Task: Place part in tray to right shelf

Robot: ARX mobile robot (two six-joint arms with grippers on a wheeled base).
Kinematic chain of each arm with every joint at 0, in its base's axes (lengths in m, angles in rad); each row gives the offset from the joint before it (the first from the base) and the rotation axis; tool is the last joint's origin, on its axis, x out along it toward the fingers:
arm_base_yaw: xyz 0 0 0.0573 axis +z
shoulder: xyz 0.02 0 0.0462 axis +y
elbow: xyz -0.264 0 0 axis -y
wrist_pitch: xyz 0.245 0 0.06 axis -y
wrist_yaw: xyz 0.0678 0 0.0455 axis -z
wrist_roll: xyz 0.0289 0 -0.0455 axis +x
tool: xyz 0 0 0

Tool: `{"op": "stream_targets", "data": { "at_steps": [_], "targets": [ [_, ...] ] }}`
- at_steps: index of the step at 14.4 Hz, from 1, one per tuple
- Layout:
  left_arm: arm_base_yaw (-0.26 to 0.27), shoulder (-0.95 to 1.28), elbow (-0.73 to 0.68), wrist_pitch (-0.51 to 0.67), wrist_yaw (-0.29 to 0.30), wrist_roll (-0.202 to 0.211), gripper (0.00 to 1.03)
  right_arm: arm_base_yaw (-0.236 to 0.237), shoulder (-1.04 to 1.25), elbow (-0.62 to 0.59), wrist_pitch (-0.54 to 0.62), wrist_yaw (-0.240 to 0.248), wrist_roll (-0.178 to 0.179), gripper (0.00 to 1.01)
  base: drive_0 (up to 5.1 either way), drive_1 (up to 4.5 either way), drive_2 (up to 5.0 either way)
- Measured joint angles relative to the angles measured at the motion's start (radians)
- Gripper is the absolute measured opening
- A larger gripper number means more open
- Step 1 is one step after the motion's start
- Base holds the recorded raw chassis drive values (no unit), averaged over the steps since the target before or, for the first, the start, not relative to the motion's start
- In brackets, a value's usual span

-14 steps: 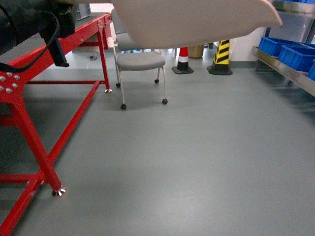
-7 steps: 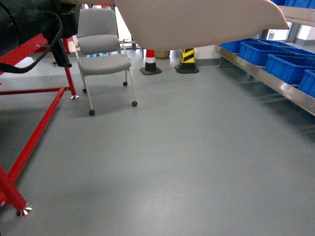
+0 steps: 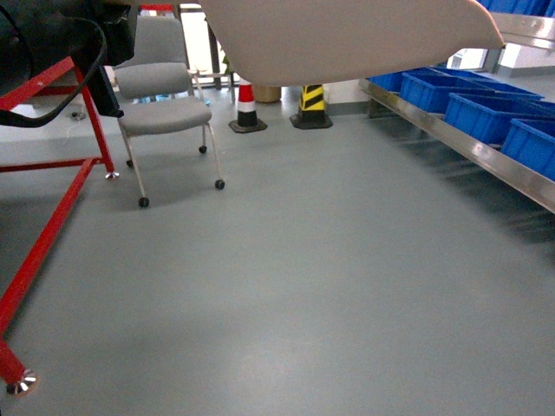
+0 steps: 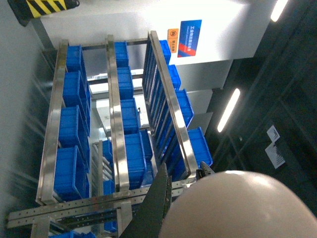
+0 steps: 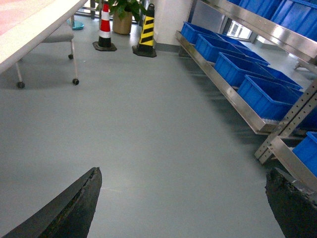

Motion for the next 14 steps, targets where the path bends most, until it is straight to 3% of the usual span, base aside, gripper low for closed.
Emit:
{"op": "stream_targets", "data": {
  "at_steps": [14],
  "targets": [
    [0.000,0.000,0.000,-0.001,0.003,0.000,0.12,0.000,0.000,0.000,0.000,0.000,0.000,0.98,-1.6,-1.57,-1.6]
  ]
}}
